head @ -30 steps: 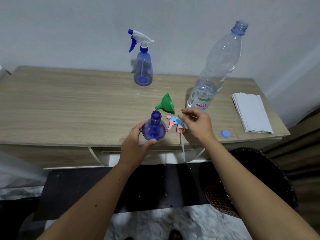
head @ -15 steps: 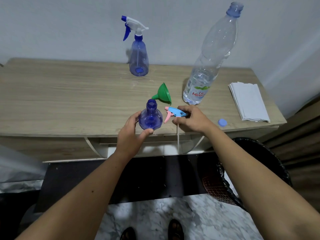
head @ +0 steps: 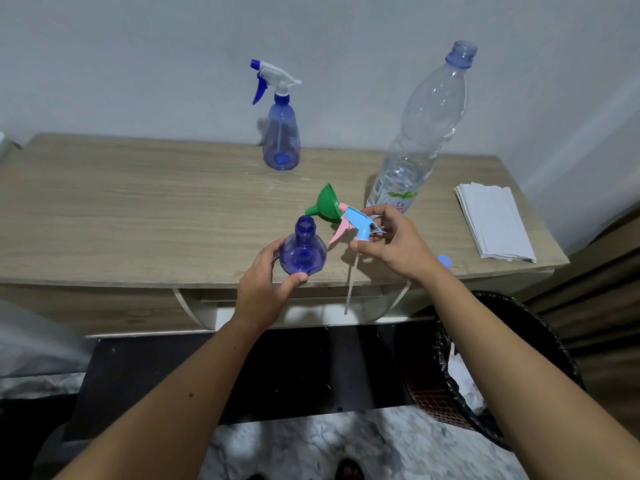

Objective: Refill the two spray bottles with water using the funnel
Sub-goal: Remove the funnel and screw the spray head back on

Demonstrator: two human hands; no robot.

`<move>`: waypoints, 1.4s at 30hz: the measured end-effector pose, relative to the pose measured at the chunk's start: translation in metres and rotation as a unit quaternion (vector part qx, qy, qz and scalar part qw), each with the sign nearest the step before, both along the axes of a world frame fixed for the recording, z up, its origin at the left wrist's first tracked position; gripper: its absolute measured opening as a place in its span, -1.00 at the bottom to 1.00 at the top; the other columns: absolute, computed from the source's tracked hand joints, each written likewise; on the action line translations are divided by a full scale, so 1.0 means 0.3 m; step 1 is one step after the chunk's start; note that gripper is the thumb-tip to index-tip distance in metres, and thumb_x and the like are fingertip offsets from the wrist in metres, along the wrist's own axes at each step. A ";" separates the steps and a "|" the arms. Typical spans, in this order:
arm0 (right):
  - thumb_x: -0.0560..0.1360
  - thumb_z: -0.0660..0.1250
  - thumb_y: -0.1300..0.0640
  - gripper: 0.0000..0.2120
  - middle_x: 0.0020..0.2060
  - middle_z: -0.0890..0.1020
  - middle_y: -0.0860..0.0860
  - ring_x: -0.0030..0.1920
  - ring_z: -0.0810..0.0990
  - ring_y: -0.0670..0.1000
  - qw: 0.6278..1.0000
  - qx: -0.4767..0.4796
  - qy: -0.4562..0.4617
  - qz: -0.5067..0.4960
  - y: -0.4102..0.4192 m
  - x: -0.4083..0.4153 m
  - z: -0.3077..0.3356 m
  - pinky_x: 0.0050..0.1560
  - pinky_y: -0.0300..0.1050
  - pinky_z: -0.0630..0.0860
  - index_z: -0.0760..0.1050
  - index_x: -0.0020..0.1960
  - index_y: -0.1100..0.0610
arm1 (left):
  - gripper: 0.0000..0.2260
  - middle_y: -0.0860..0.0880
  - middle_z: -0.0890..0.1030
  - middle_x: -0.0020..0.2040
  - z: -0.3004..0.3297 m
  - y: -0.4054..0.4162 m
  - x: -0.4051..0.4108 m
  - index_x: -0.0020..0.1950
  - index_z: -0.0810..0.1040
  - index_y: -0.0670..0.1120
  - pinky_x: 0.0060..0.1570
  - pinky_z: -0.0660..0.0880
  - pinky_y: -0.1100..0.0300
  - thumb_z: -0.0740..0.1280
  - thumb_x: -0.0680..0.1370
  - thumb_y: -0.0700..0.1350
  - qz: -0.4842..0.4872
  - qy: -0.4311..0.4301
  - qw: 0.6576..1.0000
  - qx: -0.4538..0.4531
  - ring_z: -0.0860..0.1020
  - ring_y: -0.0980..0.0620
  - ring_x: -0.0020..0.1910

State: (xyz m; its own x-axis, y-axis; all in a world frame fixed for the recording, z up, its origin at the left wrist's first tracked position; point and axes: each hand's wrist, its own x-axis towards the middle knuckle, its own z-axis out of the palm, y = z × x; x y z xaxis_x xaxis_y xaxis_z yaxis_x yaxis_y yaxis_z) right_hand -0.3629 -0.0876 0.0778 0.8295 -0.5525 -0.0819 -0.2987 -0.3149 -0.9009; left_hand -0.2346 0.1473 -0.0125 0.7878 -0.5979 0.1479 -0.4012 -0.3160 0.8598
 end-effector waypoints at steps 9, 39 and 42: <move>0.42 0.62 0.33 -0.45 0.20 0.62 0.07 0.11 0.65 -0.07 0.985 -0.016 -0.169 0.016 0.064 0.078 0.292 0.11 -0.12 0.65 0.49 0.32 0.15 | -0.31 0.09 0.59 0.40 0.023 0.008 -0.005 0.53 0.45 -0.01 0.34 0.54 0.05 0.53 0.45 0.15 -0.004 0.010 1.000 -0.007 0.58 0.11 0.32; 0.48 0.52 0.31 -0.61 -0.02 0.60 -0.10 -0.06 0.60 -0.09 0.977 -0.117 -0.115 0.134 0.209 0.193 0.151 -0.02 -0.23 0.54 0.40 0.16 0.08 | -0.30 0.07 0.60 0.40 0.000 0.004 0.007 0.53 0.46 -0.03 0.36 0.52 0.00 0.53 0.45 0.18 0.000 0.021 1.000 -0.016 0.58 0.09 0.34; 0.50 0.50 0.30 -0.62 -0.07 0.61 -0.04 -0.11 0.57 -0.06 0.968 -0.152 -0.086 0.178 0.203 0.199 0.167 -0.03 -0.22 0.54 0.36 0.15 0.09 | -0.30 0.07 0.60 0.37 0.001 0.004 0.010 0.52 0.46 -0.03 0.32 0.53 0.01 0.53 0.45 0.20 0.003 0.017 1.000 -0.012 0.58 0.09 0.31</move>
